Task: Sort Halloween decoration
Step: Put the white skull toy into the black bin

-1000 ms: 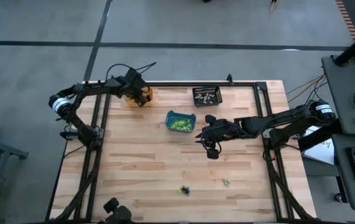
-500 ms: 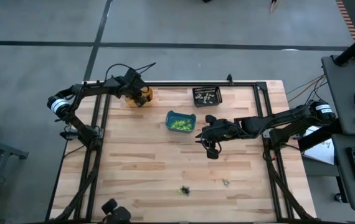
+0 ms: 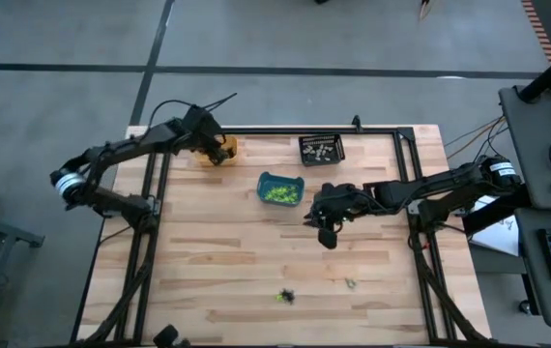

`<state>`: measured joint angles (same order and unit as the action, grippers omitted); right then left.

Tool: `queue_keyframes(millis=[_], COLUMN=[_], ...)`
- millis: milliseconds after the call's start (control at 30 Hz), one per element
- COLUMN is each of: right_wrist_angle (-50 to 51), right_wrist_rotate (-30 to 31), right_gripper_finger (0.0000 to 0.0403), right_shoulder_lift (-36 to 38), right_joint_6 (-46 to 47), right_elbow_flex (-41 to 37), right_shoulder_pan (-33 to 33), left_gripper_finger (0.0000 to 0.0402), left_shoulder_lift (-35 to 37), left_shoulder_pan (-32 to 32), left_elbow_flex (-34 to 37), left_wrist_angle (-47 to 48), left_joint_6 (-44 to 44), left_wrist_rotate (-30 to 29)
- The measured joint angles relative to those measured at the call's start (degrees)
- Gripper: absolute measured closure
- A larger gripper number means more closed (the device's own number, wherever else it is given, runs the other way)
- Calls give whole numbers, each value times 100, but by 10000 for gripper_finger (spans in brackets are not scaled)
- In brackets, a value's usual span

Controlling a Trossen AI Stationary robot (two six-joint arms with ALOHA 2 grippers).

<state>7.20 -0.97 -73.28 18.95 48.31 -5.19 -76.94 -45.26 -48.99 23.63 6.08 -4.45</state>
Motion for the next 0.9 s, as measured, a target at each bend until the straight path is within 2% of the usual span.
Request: queue_keyframes(millis=[100, 267, 367, 533, 667, 767, 900], right_wrist_angle=[14, 9, -4, 422, 1521, 2801, 4319], right_wrist_rotate=[-703, -1240, -1447, -1428, -1439, -1437, -1395], right_gripper_finger=[321, 321, 321, 321, 321, 321, 321], right_shoulder_lift=[0, 0, -21, -252, -668, -1017, -1543], right_joint_6=[517, 1210, 1698, 2612, 3424, 3951, 4402], right_elbow_flex=[18, 99, 125, 227, 482, 873, 1513], right_shoulder_pan=[-17, -226, -427, -781, -1098, -1313, -1611], left_gripper_finger=[287, 287, 287, 287, 287, 287, 287], left_shoulder_lift=[516, 1175, 1362, 1362, 1246, 1188, 1152], left_shoulder_pan=[532, 1794, 2658, 4016, 4792, 5117, 5223], left_elbow_flex=[2, 4, 4, 4, 4, 4, 4], left_wrist_angle=[-107, -468, -746, -1125, -1251, -1254, -1242], left_joint_6=[-319, -778, -937, -982, -918, -918, -881], left_wrist_rotate=[89, 37, -362, -1573, -2551, -3135, -3347])
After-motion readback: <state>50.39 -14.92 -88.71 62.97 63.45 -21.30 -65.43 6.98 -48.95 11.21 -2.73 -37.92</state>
